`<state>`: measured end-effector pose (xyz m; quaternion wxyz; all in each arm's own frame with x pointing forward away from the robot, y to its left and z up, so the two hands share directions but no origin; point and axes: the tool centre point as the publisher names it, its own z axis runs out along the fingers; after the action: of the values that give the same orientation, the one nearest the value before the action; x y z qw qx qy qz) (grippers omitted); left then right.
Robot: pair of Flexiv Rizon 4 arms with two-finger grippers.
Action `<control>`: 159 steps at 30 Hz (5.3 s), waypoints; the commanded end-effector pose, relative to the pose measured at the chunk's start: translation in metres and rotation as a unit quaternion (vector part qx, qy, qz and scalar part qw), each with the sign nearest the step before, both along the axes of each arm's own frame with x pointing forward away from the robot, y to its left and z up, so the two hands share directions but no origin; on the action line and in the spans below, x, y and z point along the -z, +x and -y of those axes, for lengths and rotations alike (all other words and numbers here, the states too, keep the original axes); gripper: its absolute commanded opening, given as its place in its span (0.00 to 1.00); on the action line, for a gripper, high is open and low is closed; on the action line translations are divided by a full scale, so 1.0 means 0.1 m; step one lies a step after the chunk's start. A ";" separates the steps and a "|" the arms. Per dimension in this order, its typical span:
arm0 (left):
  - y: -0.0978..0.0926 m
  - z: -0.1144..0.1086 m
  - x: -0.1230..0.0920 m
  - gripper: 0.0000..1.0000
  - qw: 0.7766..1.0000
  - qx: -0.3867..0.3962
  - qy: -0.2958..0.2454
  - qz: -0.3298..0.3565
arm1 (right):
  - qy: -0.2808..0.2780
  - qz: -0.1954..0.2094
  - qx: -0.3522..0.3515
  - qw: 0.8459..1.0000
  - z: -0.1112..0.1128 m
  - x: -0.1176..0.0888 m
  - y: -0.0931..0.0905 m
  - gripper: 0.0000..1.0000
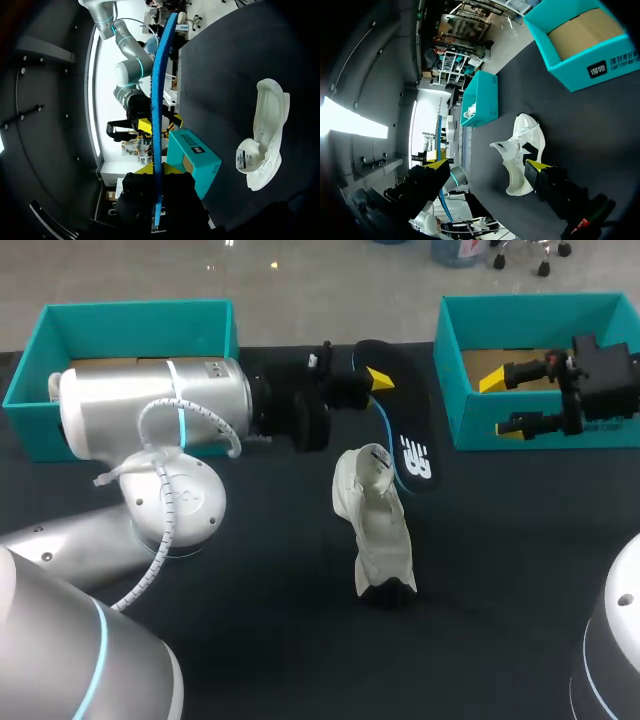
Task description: Take the shoe out of the shoebox, open the shoe tongue, remove and reinsert the insole, then place the shoe into the shoebox
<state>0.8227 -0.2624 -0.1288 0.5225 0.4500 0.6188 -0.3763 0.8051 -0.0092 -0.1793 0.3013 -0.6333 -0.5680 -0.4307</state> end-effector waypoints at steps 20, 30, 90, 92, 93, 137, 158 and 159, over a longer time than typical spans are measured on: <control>-0.42 -0.16 -0.05 0.00 0.976 0.105 -0.027 -0.188 | -0.035 0.001 0.023 0.999 0.05 -0.10 -0.17 1.00; -0.51 -0.24 -0.02 0.00 0.970 0.096 -0.043 -0.217 | -0.054 -0.023 0.035 0.998 0.24 0.00 -0.38 1.00; -1.01 -0.29 0.17 0.00 0.845 0.172 -0.150 -0.483 | -0.080 -0.054 0.007 0.995 0.48 0.02 -0.96 1.00; -1.08 -0.33 0.20 0.00 0.846 0.165 -0.142 -0.486 | -0.080 -0.054 0.007 0.995 0.48 0.02 -0.96 1.00; -1.11 -0.35 0.22 0.00 0.848 0.163 -0.138 -0.486 | -0.080 -0.054 0.007 0.995 0.48 0.02 -0.96 1.00; -1.06 -0.43 1.32 0.00 0.840 0.097 -0.098 -0.524 | -0.080 -0.054 0.007 0.995 0.48 0.02 -0.96 1.00; -0.99 -0.40 1.45 0.00 0.833 0.081 -0.092 -0.539 | -0.080 -0.054 0.007 0.995 0.48 0.02 -0.96 1.00; -0.99 -0.40 1.46 0.00 0.833 0.081 -0.092 -0.540 | -0.080 -0.054 0.007 0.995 0.48 0.02 -0.96 1.00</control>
<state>0.7234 -0.2196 -0.2720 0.1119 0.1746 0.7255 -0.6562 0.7099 -0.0574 -0.1807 0.2780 -0.6809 -0.5794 -0.3512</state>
